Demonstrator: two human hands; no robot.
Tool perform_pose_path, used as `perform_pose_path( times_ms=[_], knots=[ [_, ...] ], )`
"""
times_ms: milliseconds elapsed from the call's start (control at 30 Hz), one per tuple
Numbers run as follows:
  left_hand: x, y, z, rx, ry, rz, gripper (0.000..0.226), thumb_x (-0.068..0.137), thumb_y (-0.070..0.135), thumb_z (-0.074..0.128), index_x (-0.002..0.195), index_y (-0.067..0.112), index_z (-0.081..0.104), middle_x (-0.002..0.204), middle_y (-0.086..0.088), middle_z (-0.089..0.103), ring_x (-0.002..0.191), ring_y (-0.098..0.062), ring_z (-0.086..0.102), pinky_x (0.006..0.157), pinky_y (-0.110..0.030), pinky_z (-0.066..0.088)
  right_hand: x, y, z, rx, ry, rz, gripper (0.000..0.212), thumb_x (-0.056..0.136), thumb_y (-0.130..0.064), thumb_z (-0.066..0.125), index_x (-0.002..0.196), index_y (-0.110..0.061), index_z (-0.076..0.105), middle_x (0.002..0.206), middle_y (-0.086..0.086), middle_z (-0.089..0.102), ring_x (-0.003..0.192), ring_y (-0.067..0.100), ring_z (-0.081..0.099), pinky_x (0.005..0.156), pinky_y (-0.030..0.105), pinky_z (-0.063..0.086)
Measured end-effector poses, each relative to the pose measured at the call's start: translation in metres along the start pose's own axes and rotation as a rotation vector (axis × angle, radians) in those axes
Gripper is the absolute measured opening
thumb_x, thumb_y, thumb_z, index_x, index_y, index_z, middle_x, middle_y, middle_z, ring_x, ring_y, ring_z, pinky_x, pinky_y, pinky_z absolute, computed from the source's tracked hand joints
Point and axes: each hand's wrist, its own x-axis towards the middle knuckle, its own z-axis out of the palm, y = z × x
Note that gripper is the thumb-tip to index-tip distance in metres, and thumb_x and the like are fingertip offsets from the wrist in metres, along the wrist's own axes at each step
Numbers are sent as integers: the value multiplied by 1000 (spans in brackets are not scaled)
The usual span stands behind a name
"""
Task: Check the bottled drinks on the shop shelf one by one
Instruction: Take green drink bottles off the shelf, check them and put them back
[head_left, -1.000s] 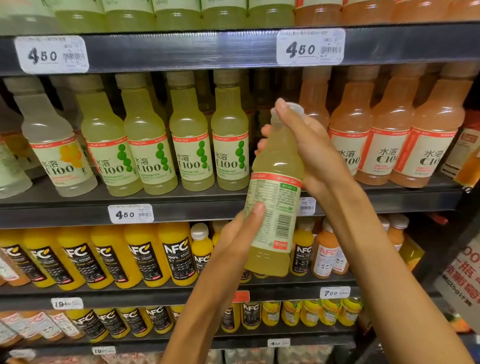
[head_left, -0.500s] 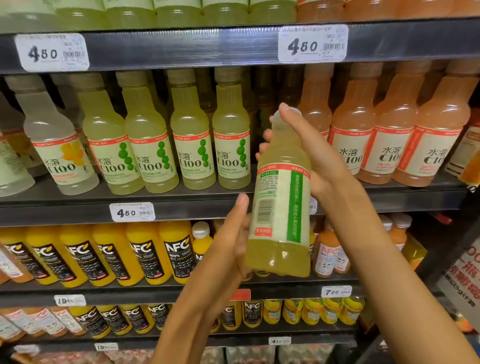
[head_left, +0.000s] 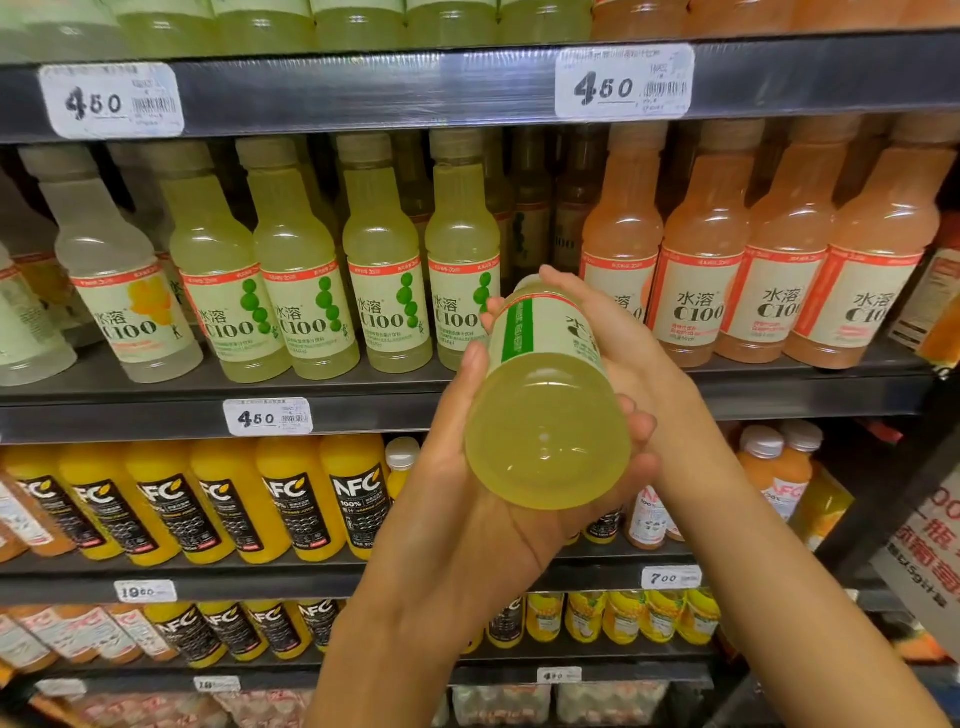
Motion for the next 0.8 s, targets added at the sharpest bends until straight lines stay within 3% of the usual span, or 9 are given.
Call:
perform_pose_path(
  times_ms=[100, 167, 200, 300, 400, 467, 567, 667, 800],
  knots=[
    [-5, -2, -2, -195, -193, -229, 59, 75, 37, 67, 84, -21, 68, 78, -39, 64, 62, -45, 68, 55, -47, 58, -1, -4, 2, -9, 14, 10, 24, 100, -33, 43, 92, -11, 51, 84, 11, 57, 74, 21, 56, 71, 34, 48],
    [-8, -6, -9, -158, -244, -215, 66, 54, 28, 89, 99, -15, 66, 86, -38, 65, 69, -46, 68, 62, -51, 59, -3, -9, 5, 30, -6, -18, 28, 98, -34, 50, 109, -9, 51, 80, 10, 61, 72, 20, 60, 72, 34, 52],
    [-6, -12, -16, -49, -202, -190, 73, 50, 35, 89, 103, -9, 66, 87, -32, 68, 68, -40, 69, 60, -47, 60, -4, -13, 7, 26, -17, -76, 29, 97, -32, 52, 112, -7, 50, 78, 10, 62, 68, 19, 62, 71, 34, 54],
    [-9, -20, -31, 246, -73, -75, 70, 71, 50, 63, 127, 9, 56, 108, -18, 70, 89, -31, 70, 76, -44, 59, -8, -23, 13, -84, 20, -353, 19, 97, -23, 53, 100, -4, 54, 79, 11, 64, 59, 18, 66, 65, 36, 59],
    [-11, -22, -43, 563, 35, 52, 61, 76, 61, 58, 125, 25, 59, 114, -4, 71, 107, -21, 67, 93, -46, 51, -14, -26, 15, -214, 26, -500, 19, 96, -20, 55, 108, -5, 53, 86, 11, 64, 61, 17, 67, 59, 34, 59],
    [-10, -21, -42, 685, 17, 104, 52, 74, 67, 56, 114, 36, 65, 111, 4, 72, 105, -13, 67, 87, -33, 52, -18, -24, 15, -302, 31, -542, 27, 94, -21, 58, 116, -7, 53, 90, 9, 66, 67, 17, 69, 61, 33, 58],
    [-7, -25, -44, 672, -12, 150, 42, 77, 61, 56, 109, 37, 68, 109, 1, 73, 101, -15, 69, 74, -23, 55, -24, -23, 12, -398, 11, -597, 35, 94, -26, 59, 123, -8, 52, 101, 10, 68, 81, 21, 72, 69, 35, 59],
    [-6, -31, -49, 603, -26, 136, 52, 78, 61, 55, 117, 29, 66, 113, -5, 71, 106, -21, 67, 82, -31, 57, -29, -23, 7, -453, -51, -548, 37, 96, -37, 52, 121, -10, 53, 107, 15, 70, 94, 29, 70, 81, 42, 58],
    [-1, -37, -51, 656, -23, 175, 44, 76, 59, 56, 113, 37, 63, 113, 3, 71, 106, -14, 67, 80, -22, 55, -34, -14, 8, -458, -110, -527, 38, 99, -41, 41, 114, -9, 55, 84, 9, 71, 84, 26, 70, 75, 36, 57]
  ],
)
